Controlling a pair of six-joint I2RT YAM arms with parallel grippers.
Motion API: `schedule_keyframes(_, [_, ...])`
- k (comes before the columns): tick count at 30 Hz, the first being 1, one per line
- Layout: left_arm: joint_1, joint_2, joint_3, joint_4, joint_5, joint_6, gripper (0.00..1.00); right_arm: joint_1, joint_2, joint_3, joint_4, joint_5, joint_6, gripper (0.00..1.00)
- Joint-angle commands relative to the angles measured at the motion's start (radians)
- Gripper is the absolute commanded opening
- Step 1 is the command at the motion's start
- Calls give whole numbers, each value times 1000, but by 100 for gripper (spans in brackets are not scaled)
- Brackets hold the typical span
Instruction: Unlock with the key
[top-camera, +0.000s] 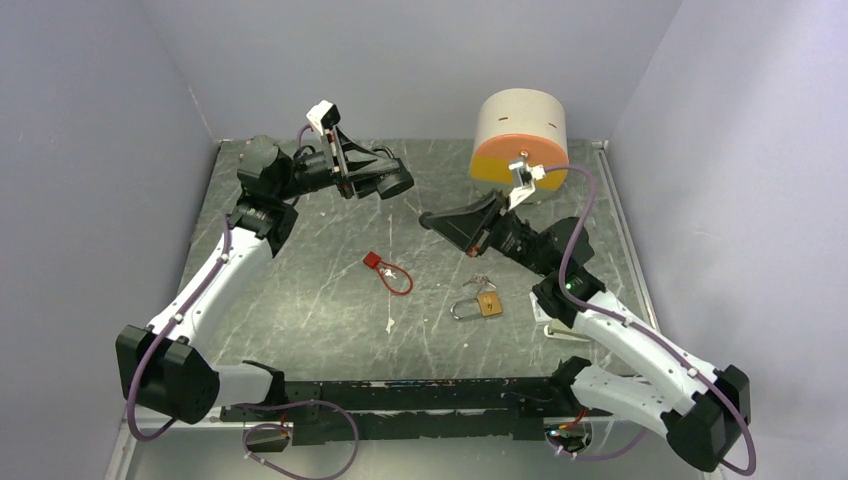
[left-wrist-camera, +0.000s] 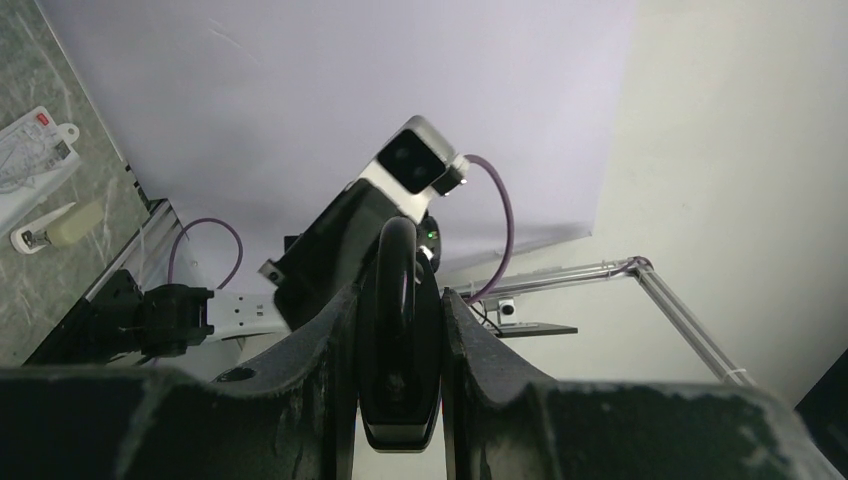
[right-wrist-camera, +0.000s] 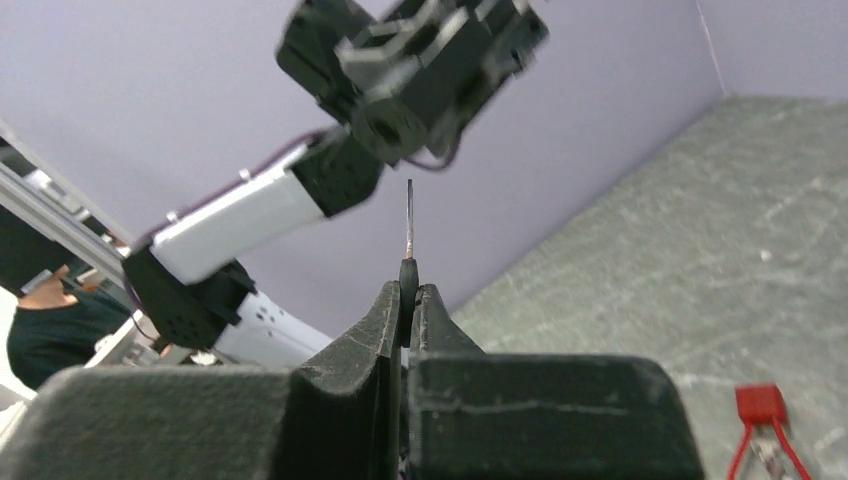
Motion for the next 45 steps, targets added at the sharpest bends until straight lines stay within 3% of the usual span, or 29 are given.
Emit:
schedule_keyframes(1, [5,-9,19,97,4,-4,3,1,61,101,157,19,78,0])
schedule_keyframes(19, [4,-21,19,92,-1,47,3,1,143,155,113,95,121,0])
schedule_keyframes(39, [1,-95,-59,36,-70,259,3,-7,323,276,-22,157,539,0])
schedule_keyframes(45, [1,-117,-94,14,-87,283,3,-17,379,339,-99,164,578,0])
